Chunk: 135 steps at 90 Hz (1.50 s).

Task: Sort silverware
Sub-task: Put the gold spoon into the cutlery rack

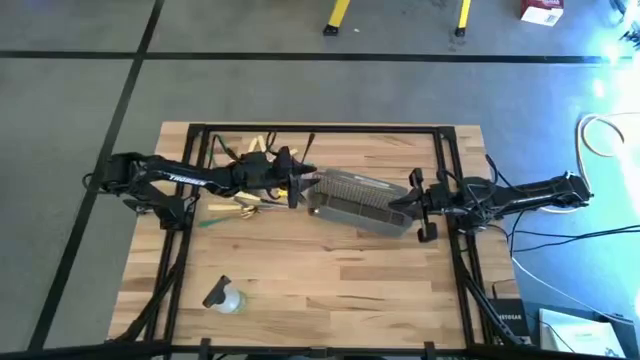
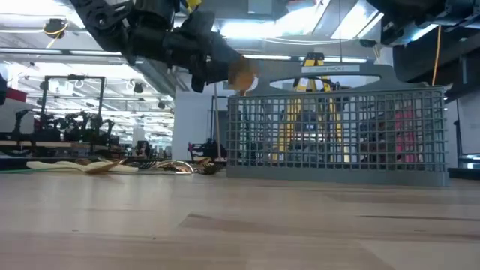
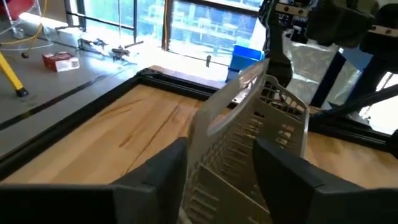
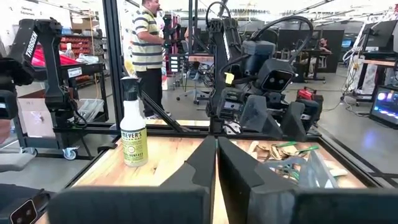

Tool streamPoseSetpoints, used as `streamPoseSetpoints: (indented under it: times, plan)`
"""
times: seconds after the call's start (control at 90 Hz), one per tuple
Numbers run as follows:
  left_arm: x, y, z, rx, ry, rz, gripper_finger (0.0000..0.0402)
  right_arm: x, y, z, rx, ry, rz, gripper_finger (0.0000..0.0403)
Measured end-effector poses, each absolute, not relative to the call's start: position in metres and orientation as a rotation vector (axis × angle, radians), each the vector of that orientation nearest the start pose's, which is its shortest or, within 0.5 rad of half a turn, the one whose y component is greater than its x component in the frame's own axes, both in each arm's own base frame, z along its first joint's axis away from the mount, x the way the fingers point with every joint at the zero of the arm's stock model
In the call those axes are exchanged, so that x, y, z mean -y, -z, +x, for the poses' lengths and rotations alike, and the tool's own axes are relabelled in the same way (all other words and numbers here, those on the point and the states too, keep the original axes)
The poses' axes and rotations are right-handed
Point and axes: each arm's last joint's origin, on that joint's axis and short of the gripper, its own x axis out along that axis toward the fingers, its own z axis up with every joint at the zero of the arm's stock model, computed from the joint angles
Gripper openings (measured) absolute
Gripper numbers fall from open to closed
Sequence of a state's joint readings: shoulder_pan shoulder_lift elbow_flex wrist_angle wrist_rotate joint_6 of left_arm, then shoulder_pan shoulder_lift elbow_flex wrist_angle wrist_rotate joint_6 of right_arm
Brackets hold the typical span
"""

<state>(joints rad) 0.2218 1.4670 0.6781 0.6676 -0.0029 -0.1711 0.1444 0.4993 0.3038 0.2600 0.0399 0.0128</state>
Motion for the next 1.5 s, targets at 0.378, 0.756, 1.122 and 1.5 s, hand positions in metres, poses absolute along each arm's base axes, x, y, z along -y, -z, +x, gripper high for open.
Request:
streamPoseSetpoints:
  times: [0.378,0.756,1.122,1.5]
  plan:
    - [-0.098,-0.231,0.279,-0.128,-0.309,-0.154,0.0167,-0.019,-0.247,0.135,0.059,-0.139,0.023,0.0000]
    - [-0.127,-0.204,0.228,-0.713,-0.504,-0.164,0.0166,-0.019,-0.245,0.136,0.035,-0.137,0.021,0.0000]
    - [-0.131,-0.187,0.206,-1.003,-0.643,-0.114,0.0166,-0.019,-0.245,0.136,0.038,-0.128,0.029,0.0000]
    - [-0.137,-0.173,0.195,-1.167,-0.702,-0.142,0.0165,-0.019,-0.245,0.136,0.037,-0.128,0.025,0.0000]
